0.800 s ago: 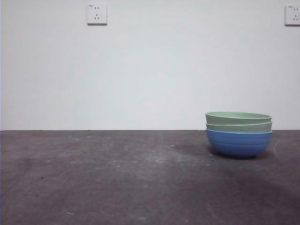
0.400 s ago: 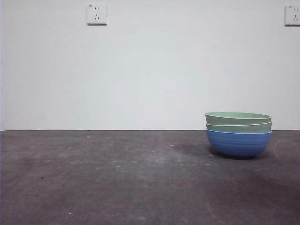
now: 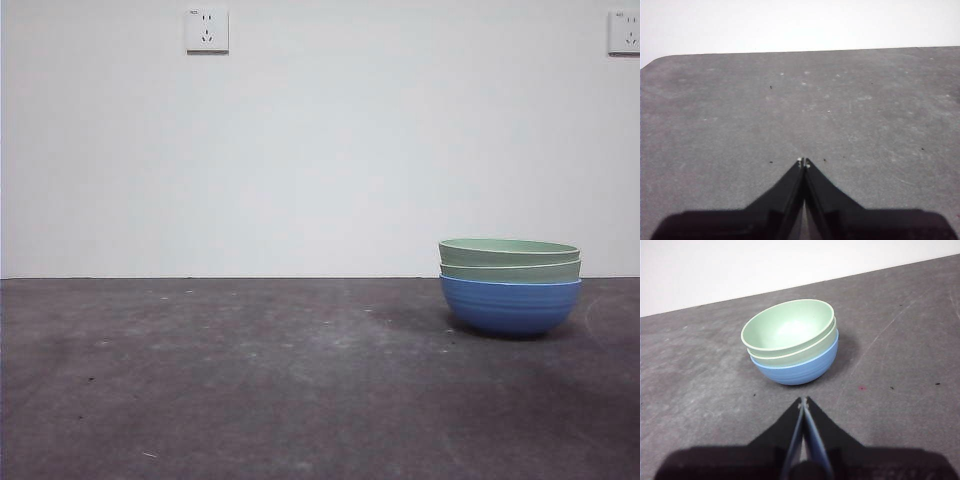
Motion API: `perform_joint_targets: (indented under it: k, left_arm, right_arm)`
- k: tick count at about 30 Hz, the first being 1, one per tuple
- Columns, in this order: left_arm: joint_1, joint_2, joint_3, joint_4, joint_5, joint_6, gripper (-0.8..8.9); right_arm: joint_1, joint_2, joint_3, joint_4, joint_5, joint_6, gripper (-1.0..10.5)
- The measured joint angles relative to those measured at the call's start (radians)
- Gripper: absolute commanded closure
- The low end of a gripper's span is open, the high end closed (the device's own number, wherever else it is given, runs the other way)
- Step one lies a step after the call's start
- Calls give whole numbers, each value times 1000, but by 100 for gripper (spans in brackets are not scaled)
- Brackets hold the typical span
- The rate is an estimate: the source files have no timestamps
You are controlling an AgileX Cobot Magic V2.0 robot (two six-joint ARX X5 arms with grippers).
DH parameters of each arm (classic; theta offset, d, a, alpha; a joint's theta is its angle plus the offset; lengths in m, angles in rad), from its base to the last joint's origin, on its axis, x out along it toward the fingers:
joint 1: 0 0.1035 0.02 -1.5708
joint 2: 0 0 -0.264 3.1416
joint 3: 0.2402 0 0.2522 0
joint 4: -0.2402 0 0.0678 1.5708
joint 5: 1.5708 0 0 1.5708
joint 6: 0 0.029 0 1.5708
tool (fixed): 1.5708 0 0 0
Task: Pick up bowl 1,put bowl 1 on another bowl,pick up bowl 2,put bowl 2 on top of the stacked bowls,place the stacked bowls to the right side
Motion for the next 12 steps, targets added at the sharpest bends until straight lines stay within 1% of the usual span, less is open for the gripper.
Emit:
perform_joint_targets:
  k: [12]
  left_arm:
    - [0,0,0,0,0,0,816]
  right_arm:
    - [0,0,0,0,0,7,944]
